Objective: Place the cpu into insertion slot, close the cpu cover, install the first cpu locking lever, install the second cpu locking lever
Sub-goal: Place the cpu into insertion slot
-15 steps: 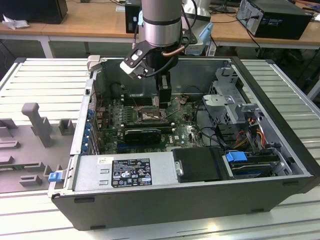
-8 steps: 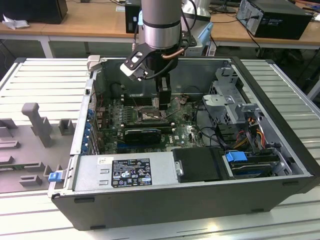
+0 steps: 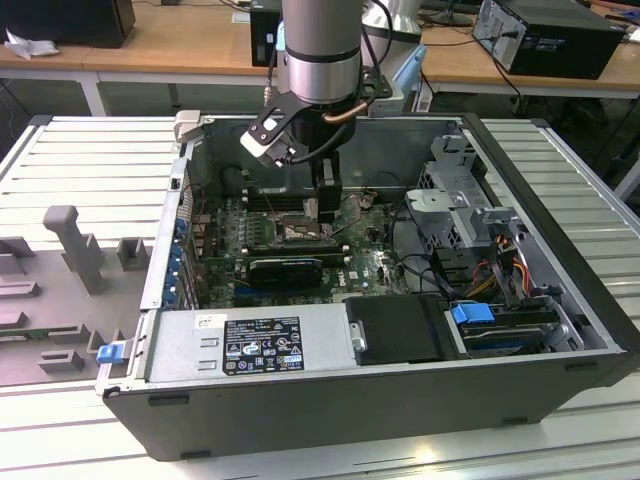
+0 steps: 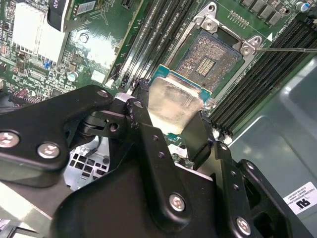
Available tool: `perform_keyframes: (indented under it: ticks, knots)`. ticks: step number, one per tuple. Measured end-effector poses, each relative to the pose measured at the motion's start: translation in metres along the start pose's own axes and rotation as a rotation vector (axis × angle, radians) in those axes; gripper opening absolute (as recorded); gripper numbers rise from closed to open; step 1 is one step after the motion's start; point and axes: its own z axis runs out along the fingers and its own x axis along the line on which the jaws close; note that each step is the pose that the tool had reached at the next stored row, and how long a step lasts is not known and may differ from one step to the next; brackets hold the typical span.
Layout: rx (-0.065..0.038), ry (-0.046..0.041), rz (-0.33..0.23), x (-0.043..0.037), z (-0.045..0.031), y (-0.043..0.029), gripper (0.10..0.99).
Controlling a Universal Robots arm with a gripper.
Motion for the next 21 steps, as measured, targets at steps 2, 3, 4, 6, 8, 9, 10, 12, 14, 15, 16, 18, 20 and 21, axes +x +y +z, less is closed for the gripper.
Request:
perform_keyframes:
  ticks: [2, 3, 4, 6, 8, 9, 10, 12, 14, 15, 16, 18, 20, 21]
  knots:
    - [0.0, 0.0, 0.0, 0.0, 0.0013, -0.0001, 0.525]
    - [0.0, 0.0, 0.0, 0.0, 0.0018, -0.0002, 0.525]
    - [0.0, 0.0, 0.0, 0.0, 0.0023, -0.0002, 0.525]
    - [0.001, 0.0, 0.0, -0.0001, 0.0034, -0.0003, 0.525]
    - [0.001, 0.0, 0.0, -0.0001, 0.0045, -0.0004, 0.525]
    - [0.001, 0.0, 0.0, -0.0001, 0.0052, -0.0004, 0.525]
    - [0.001, 0.0, 0.0, -0.0001, 0.0059, -0.0005, 0.525]
    - [0.001, 0.0, 0.0, -0.0001, 0.0069, -0.0006, 0.525]
    - [0.001, 0.0, 0.0, -0.0001, 0.0079, -0.0007, 0.525]
    - [0.001, 0.0, 0.0, -0.0001, 0.0085, -0.0007, 0.525]
    - [0.001, 0.0, 0.0, -0.0002, 0.0096, -0.0008, 0.525]
    - [0.001, 0.0, 0.0, -0.0002, 0.011, -0.001, 0.525]
    - [0.001, 0.0, 0.0, -0.0002, 0.0127, -0.0011, 0.525]
    - [0.001, 0.0, 0.0, -0.0002, 0.0136, -0.0012, 0.525]
